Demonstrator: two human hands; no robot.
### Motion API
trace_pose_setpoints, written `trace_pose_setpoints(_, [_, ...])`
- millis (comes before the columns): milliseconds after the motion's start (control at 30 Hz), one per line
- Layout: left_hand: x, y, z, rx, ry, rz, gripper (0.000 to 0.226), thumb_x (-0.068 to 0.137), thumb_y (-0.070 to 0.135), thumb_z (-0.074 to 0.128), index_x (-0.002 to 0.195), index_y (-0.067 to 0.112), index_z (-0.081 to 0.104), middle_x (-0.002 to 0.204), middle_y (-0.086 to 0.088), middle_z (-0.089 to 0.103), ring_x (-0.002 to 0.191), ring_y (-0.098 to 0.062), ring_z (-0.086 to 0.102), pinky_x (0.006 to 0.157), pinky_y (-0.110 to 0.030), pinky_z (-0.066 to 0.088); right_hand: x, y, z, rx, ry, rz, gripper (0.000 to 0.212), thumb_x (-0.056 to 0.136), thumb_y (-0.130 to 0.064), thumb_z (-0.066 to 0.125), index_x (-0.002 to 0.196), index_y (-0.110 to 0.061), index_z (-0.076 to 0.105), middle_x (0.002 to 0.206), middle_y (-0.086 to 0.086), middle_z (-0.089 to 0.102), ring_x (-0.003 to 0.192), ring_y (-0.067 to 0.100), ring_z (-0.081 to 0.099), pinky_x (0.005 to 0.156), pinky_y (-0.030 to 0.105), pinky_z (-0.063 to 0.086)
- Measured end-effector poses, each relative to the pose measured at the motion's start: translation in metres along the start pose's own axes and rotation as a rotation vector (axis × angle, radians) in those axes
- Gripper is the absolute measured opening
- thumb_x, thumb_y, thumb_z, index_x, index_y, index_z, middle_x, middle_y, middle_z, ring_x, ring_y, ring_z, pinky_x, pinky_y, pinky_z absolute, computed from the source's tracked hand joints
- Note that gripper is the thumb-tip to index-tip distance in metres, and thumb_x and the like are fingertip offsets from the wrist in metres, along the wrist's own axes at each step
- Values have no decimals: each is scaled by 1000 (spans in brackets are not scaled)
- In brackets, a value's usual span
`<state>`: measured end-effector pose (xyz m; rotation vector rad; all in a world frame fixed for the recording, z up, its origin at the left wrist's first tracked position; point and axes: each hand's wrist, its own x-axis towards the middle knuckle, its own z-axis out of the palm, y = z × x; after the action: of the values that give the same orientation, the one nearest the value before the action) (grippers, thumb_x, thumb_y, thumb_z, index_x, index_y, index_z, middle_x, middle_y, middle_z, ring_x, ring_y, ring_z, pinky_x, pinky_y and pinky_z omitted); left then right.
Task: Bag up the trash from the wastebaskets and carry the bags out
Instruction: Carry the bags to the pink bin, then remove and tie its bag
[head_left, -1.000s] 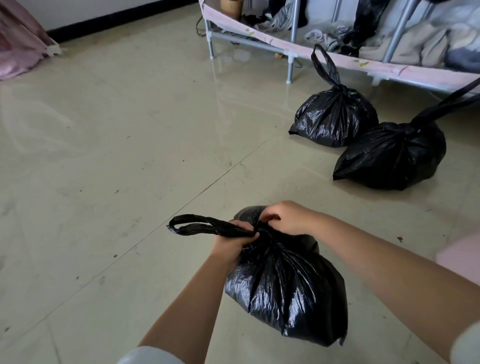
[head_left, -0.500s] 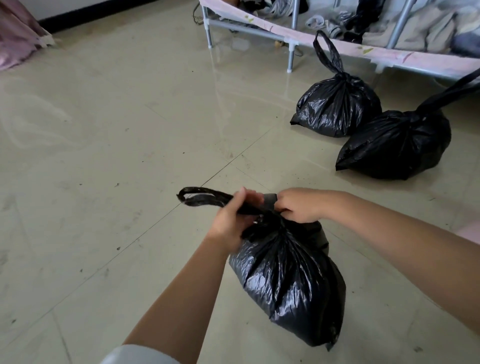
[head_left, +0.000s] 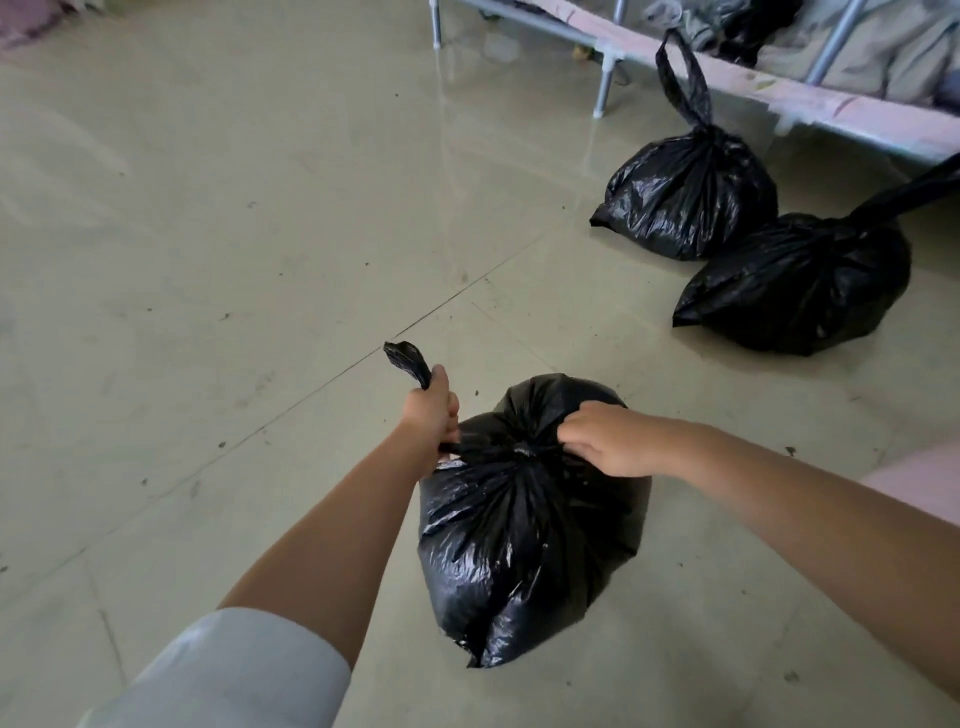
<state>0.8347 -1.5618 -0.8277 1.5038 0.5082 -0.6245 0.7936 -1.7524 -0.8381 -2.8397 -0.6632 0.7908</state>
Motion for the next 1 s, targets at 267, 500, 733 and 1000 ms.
trace_pose_setpoints(267, [3, 3, -2, 312, -81, 74, 42, 92, 44, 43, 63, 14, 41, 42, 1, 38, 45, -15, 35, 45, -21, 24, -8, 8, 8, 43, -54, 140, 29, 97, -18, 33, 67, -14, 36, 82, 14, 52, 81, 25, 44, 78, 42, 40])
trace_pose_setpoints(500, [-6, 44, -12, 217, 31, 151, 26, 91, 23, 54, 67, 13, 51, 69, -2, 54, 60, -12, 48, 49, -23, 48, -27, 30, -1, 159, -183, 322, 21, 94, -21, 38, 74, -13, 42, 87, 9, 48, 77, 20, 45, 67, 31, 33])
trace_pose_setpoints(733, [-22, 84, 29, 361, 8, 465, 29, 91, 16, 51, 63, 13, 44, 65, -4, 48, 62, -18, 48, 59, -26, 46, -18, 32, -34, 209, -237, 317, 28, 89, -18, 43, 113, -13, 56, 111, 5, 59, 86, 16, 48, 72, 24, 38])
trace_pose_setpoints(1000, [-69, 163, 98, 947, -48, 606, 22, 92, 20, 46, 78, 7, 56, 83, -13, 66, 77, -28, 57, 72, -31, 44, -40, 46, -110, 182, -92, 352, 29, 93, -12, 36, 107, -1, 59, 110, 16, 61, 100, 29, 56, 80, 35, 43])
